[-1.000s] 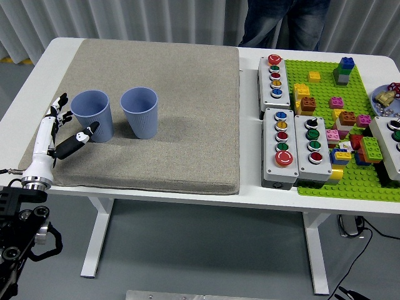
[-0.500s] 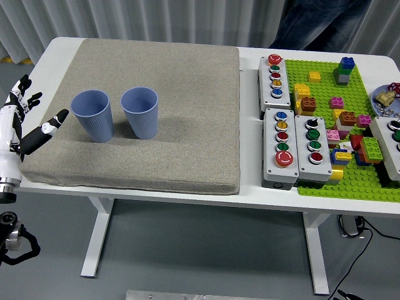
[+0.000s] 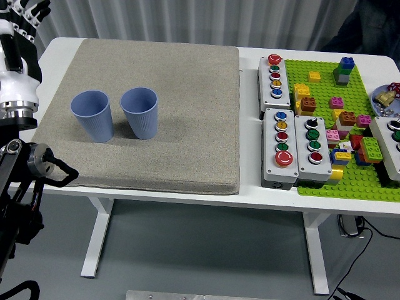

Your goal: Pick cup pour cup place

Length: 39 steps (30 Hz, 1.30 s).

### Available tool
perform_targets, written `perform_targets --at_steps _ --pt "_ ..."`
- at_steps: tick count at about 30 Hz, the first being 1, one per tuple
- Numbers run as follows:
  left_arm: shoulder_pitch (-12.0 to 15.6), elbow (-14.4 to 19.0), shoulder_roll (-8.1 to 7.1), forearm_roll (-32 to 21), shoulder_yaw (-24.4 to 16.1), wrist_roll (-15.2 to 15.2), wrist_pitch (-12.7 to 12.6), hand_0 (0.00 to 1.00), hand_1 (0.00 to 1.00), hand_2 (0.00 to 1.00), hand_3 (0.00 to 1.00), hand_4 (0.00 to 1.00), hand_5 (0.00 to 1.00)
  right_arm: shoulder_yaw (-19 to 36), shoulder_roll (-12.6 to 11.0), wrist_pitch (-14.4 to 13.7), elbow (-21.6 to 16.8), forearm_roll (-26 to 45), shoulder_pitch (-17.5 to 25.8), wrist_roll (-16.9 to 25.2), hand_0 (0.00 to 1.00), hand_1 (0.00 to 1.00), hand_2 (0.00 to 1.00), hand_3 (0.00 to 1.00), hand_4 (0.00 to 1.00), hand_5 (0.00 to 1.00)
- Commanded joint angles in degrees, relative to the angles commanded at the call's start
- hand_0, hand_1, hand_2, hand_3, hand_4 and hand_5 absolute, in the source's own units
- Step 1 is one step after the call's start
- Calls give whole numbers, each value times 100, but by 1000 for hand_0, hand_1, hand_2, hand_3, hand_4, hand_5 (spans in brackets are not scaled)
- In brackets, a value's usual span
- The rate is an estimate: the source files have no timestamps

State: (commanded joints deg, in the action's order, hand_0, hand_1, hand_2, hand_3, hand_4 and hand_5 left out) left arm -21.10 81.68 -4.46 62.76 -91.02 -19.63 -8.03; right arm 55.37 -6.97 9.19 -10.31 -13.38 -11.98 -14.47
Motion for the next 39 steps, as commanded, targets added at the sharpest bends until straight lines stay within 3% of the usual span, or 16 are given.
perform_targets --at_steps 3,8,18,31,39 --pt "-215 -109 129 186 -225 46 69 705 723 835 850 824 998 -31 2 -13 0 76 -23 19 764 697 706 603 170 298" --pt "-421 -334 171 232 -553 73 195 705 723 835 850 824 998 -37 17 -31 0 88 -58 -4 764 697 706 603 170 298" --pt "-657 -1166 0 400 -1467 13 292 720 735 844 858 821 998 -67 25 -61 0 123 -76 -8 764 696 706 606 179 297" --pt "-826 -1801 -109 549 -1907 66 587 743 746 858 871 798 998 -147 29 -69 0 195 -64 7 764 696 706 607 186 300" --pt "-787 -1799 -91 627 -1929 94 644 740 746 857 869 799 998 -176 34 -71 0 206 -33 11 763 697 706 608 187 298"
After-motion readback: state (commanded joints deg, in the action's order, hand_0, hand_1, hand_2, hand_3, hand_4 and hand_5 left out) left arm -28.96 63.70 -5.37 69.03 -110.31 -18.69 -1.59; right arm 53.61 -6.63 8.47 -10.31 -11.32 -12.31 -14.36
